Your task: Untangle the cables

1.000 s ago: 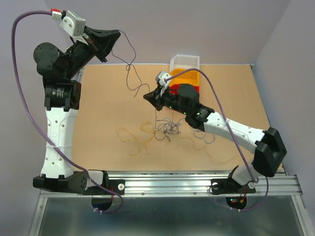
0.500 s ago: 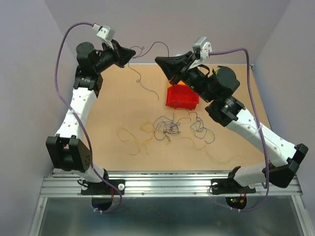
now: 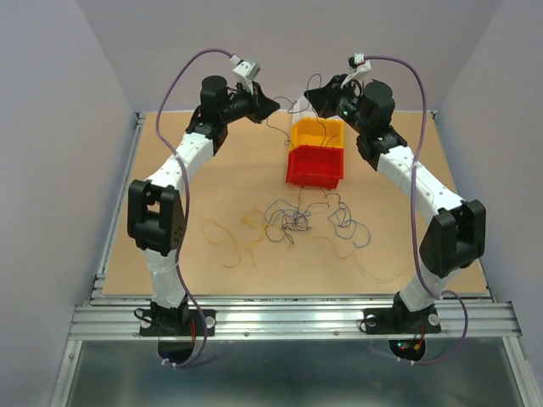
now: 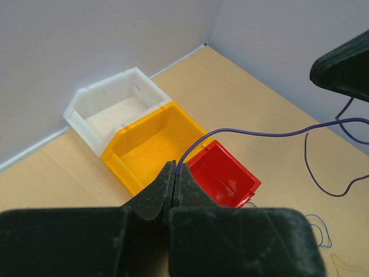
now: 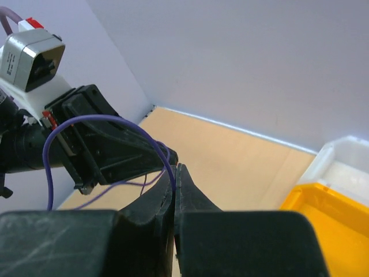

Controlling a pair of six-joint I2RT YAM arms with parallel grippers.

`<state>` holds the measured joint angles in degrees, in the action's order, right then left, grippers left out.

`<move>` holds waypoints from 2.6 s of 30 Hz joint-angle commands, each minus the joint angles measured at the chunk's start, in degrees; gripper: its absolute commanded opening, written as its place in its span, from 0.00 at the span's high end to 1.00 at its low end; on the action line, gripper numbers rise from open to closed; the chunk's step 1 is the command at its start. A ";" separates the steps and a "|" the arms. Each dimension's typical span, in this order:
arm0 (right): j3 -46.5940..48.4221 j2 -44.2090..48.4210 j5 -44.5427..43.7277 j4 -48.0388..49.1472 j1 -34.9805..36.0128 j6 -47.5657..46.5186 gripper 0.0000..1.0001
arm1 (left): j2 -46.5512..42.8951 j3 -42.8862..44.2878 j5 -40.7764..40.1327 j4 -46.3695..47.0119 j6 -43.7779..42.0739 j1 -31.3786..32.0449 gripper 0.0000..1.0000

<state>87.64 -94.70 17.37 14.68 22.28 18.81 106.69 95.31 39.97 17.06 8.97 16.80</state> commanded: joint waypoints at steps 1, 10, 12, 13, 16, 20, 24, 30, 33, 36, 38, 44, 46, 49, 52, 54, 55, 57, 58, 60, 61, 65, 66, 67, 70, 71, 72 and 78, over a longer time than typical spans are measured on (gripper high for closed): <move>-0.36 -2.59 4.61 7.64 -3.73 5.62 0.99 | 2.55 5.94 0.37 1.23 -1.50 2.19 1.00; -8.79 -7.33 1.44 16.59 -5.41 5.18 0.99 | 9.23 8.40 2.75 1.40 -2.63 6.05 1.00; -7.75 -9.10 3.11 17.40 -5.67 5.45 1.00 | 11.42 10.15 1.35 1.31 -3.08 6.49 1.00; -7.22 -10.76 3.55 18.01 -5.67 5.71 0.99 | 12.04 10.68 0.91 1.31 -3.26 6.58 1.00; -5.38 -12.70 5.22 18.02 -5.67 5.63 0.99 | 14.33 14.02 0.90 0.87 -3.43 6.58 1.00; -4.93 -14.29 5.31 18.19 -5.85 5.45 1.00 | 15.73 15.52 1.78 2.54 -2.65 6.67 1.00; -6.86 -14.82 4.43 18.37 -6.20 4.40 0.99 | 17.58 16.58 2.05 2.80 -1.77 7.20 1.00; -9.41 -15.52 2.15 18.63 -6.55 1.23 1.00 | 18.63 13.25 1.08 2.72 -3.17 7.37 1.00; -9.50 -16.40 1.54 18.98 -6.64 -0.87 0.99 | 19.43 11.05 1.08 2.45 -3.96 7.37 1.00; -14.14 -17.19 1.01 28.86 -6.64 -4.21 0.99 | 19.43 8.50 0.73 2.45 -5.37 7.55 1.00; -14.33 -19.20 0.13 32.05 -6.64 -6.48 0.99 | 19.60 7.44 0.64 2.45 -5.98 7.55 1.00; -10.91 -24.48 2.85 35.07 -6.64 -10.28 0.99 | 18.55 3.75 0.64 2.98 -7.21 7.81 1.00; -13.87 -23.87 3.20 35.59 -6.64 -11.24 0.99 | 17.67 2.00 0.47 3.50 -8.00 7.90 1.00; -18.71 -20.89 2.15 37.00 -6.64 -12.65 0.98 | 17.41 0.59 0.11 3.77 -8.27 7.99 1.00; -23.81 -18.95 1.18 37.18 -6.64 -13.09 0.93 | 16.79 -1.00 0.73 3.77 -8.01 7.99 1.00; -24.96 -17.20 1.18 37.00 -6.64 -13.10 0.88 | 16.18 -2.23 1.08 3.77 -8.01 7.99 1.00; -26.10 -16.67 0.92 36.48 -6.64 -13.10 0.86 | 16.00 -2.67 0.91 3.77 -8.09 8.08 1.00; -26.46 -14.91 0.57 34.82 -6.64 -12.83 0.84 | 15.56 -3.81 0.73 3.77 -8.09 8.08 1.00; -26.38 -14.38 0.56 33.41 -6.64 -12.74 0.83 | 15.56 -4.07 0.55 3.77 -8.01 8.08 1.00; -27.08 -12.98 0.91 31.03 -6.64 -11.78 0.68 | 16.00 -4.52 0.64 3.68 -7.39 8.08 1.00; -27.51 -12.45 0.65 30.77 -6.64 -11.34 0.66 | 16.17 -4.52 0.81 3.86 -7.13 8.08 1.00; -27.96 -10.16 -3.81 25.77 -6.64 -8.97 0.61 | 16.79 -4.08 1.34 5.18 -6.07 8.16 1.00; -26.83 -9.64 -6.96 24.10 -6.64 -8.44 0.61 | 16.70 -3.64 1.00 5.26 -6.25 8.16 1.00; -26.47 -9.28 -8.21 22.78 -6.64 -8.09 0.61 | 16.70 -3.55 0.82 5.26 -6.42 8.16 1.00; -24.36 -8.93 -11.56 20.05 -6.64 -6.95 0.57 | 16.35 -3.46 -0.15 5.44 -7.04 8.34 1.00; -23.31 -8.93 -12.26 17.17 -6.64 -6.33 0.50 | 16.35 -3.37 -0.41 5.53 -7.47 8.60 1.00; -22.08 -9.19 -12.96 15.05 -6.64 -6.33 0.47 | 16.35 -3.37 -0.85 5.62 -7.57 8.69 1.00; -16.10 -9.81 -11.22 -1.11 -6.64 -6.68 0.32 | 15.74 -3.99 -2.08 6.14 -8.00 9.30 1.00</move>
<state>66.72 -105.56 6.37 23.81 16.03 12.01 126.74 90.74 38.65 20.21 2.31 25.32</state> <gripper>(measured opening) 0.660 0.040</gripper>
